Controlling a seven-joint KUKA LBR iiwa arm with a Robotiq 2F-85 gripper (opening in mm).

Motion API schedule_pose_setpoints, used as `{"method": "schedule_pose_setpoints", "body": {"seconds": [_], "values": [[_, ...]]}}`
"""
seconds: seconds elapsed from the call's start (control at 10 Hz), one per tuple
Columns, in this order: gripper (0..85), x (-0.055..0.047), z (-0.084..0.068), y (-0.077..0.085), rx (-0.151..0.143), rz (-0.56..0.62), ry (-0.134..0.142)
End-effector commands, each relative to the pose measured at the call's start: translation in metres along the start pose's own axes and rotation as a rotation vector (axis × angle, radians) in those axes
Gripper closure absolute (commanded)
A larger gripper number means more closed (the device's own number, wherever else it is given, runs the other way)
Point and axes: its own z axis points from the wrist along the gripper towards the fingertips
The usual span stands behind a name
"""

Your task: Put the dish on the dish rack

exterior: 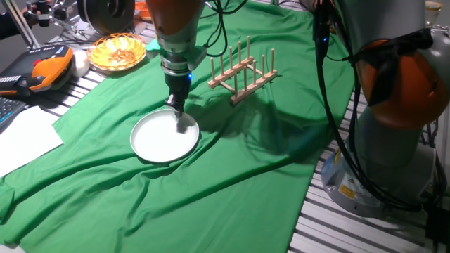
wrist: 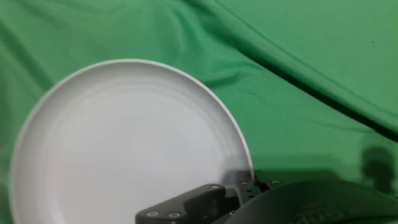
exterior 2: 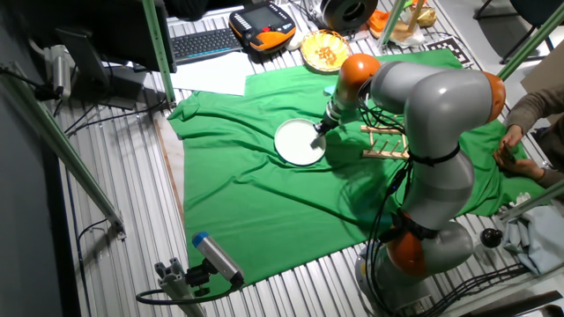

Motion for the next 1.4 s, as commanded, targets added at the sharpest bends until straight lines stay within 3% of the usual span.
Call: {"method": "schedule_pose_setpoints", "body": {"seconds": [0.0,0.1,0.3,0.4,0.6,0.7,0.8,0.9,1.1,1.2,1.3], "values": [[85.0,-0.001,-0.013,0.003,0.007,0.01,0.014],[85.0,-0.001,-0.028,0.005,0.011,0.032,0.02],[85.0,-0.001,-0.05,0.005,0.059,0.044,0.036],[85.0,-0.001,-0.062,0.003,0.068,0.058,0.047],[85.0,-0.001,-0.085,-0.007,0.088,0.13,0.092],[85.0,0.0,-0.092,-0.01,0.095,0.162,0.127],[85.0,0.001,-0.099,-0.013,0.096,0.184,0.14],[85.0,0.0,-0.106,-0.017,0.109,0.194,0.147],[85.0,-0.001,-0.119,-0.027,0.154,0.201,0.128],[85.0,-0.001,-0.124,-0.035,0.168,0.243,0.173],[85.0,-0.001,-0.134,-0.046,0.188,0.256,0.18]]}}
